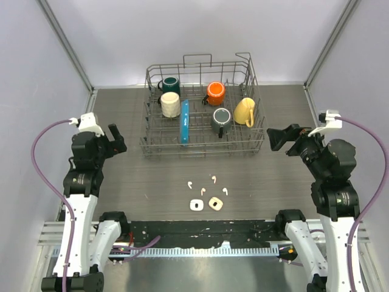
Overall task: Insert the wireless bluetooth earbuds into the charging case
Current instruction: Pick up the charging case at the center of the board.
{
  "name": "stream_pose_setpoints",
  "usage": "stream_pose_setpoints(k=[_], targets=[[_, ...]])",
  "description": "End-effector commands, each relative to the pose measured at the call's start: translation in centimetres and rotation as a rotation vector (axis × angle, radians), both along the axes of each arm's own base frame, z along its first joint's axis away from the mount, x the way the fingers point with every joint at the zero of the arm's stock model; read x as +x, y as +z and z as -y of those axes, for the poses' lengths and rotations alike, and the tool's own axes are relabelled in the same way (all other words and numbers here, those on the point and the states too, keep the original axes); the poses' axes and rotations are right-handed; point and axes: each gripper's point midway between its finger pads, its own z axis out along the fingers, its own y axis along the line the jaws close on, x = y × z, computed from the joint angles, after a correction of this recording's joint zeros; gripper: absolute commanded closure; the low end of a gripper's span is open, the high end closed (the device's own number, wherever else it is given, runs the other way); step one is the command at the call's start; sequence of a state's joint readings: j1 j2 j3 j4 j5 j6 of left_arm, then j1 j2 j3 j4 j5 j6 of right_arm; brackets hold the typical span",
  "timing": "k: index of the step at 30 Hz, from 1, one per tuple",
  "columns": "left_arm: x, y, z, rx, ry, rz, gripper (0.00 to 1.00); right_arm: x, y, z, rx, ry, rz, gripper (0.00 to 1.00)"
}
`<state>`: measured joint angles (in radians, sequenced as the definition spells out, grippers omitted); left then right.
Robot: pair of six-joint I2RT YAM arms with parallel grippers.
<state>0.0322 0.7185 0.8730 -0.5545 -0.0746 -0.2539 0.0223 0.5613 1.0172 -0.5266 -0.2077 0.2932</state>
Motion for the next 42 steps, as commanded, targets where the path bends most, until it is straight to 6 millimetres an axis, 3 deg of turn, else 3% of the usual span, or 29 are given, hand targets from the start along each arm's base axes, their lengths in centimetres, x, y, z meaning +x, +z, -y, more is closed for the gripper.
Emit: stream_pose_setpoints(k=[1, 4, 11, 15, 19, 20, 23, 25, 28, 31, 36, 40, 42], targets=[[-0.1, -0.7, -2.1, 0.009, 0.136, 0.020, 0.00, -1.2, -0.5, -2.0, -0.013, 0.127, -0.009, 0.01], [-0.1, -2.7, -2.7, 0.057, 0.146, -0.047, 0.00, -1.1, -0.1, -2.0, 0.056, 0.105, -0.013, 0.01], [0.1, -5.3, -3.3, 0.079, 0.171, -0.175, 0.00, -1.7, -3.2, -2.2, -0.065, 0.165, -0.061, 0.01], [-0.6, -3.5, -2.5, 0.014, 0.171, -0.153, 0.00, -3.4, -4.9, -4.8, -0.069, 0.346, -0.104, 0.01], [-1.4, -3.1, -2.4, -0.022, 0.191, -0.085, 0.00, -5.6, -2.9, -4.8, -0.084, 0.353, -0.082, 0.01], [-1.7, -2.6, -2.5, -0.013, 0.195, -0.063, 0.00, -6.1, -4.1, -4.8, -0.091, 0.363, -0.145, 0.01], [-1.5, -2.4, -2.0, -0.014, 0.166, -0.055, 0.00, -5.9, -6.3, -3.6, -0.085, 0.285, -0.274, 0.01], [-1.3, -2.7, -1.3, -0.021, 0.124, -0.067, 0.00, -4.9, -7.7, -3.8, -0.032, 0.276, -0.380, 0.01], [-1.4, -2.7, -1.0, -0.021, 0.107, -0.076, 0.00, -4.3, -6.7, -4.4, 0.012, 0.290, -0.386, 0.01], [-1.5, -2.7, -0.9, -0.017, 0.099, -0.070, 0.00, -3.8, -4.8, -2.3, -0.037, 0.167, -0.272, 0.01], [-1.5, -2.7, -0.9, -0.013, 0.097, -0.069, 0.00, -3.8, -7.7, -0.9, -0.079, 0.100, -0.437, 0.01], [-1.4, -2.9, -0.8, -0.014, 0.091, -0.075, 0.00, -4.2, -6.5, -0.9, -0.076, 0.099, -0.359, 0.01], [-1.4, -3.0, -0.8, -0.015, 0.086, -0.077, 0.00, -4.0, -6.9, -1.1, -0.061, 0.104, -0.394, 0.01]])
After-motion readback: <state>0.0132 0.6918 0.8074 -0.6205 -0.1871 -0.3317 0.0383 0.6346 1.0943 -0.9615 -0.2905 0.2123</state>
